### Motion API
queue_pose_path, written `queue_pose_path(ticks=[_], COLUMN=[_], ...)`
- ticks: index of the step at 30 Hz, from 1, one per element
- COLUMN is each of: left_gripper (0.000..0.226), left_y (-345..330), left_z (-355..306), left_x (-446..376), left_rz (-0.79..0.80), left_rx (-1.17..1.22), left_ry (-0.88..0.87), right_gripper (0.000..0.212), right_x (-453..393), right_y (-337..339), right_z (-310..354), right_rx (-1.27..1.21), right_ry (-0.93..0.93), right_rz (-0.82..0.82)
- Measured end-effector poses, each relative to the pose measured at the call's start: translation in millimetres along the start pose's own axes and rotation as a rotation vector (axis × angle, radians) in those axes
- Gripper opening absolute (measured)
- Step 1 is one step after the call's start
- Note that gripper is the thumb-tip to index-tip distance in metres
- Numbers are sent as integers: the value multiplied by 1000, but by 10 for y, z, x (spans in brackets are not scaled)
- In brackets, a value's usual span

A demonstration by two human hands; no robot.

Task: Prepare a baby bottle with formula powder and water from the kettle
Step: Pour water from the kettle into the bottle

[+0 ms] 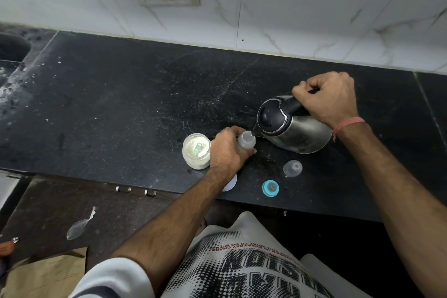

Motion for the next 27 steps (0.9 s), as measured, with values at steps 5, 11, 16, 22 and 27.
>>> queue_pose_path(ticks=[5, 11, 16, 22, 27], left_gripper=[55, 55, 54, 55, 56], left_y=[-1, 4, 2, 7, 14], left_z=[-6, -11, -9, -14, -33], left_x=[-11, -5, -12, -5, 9], left_rz=[5, 5, 9, 7, 4], left_rx=[-2, -4, 3, -5, -20], left_ry=[5, 5, 5, 8, -2], right_gripper=[46, 47, 47, 47, 49], right_x=[-1, 8, 5, -3, -2], right_y=[6, 0, -8, -26, -35], right_z=[17, 56, 50, 42, 34], right_rx=[-2, 16, 20, 22, 18], right_ry=[3, 25, 29, 40, 44], right_rz=[4, 2, -1, -11, -24])
Point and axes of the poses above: each hand's wrist, its own x-axis away from the middle knuckle, its own y-axis out of the back of the hand, z = x × y, the point moved 7 cm from there along -x, towards the middle knuckle, and after that the axes turned 13 degrees about x, right-handed, at the moved point
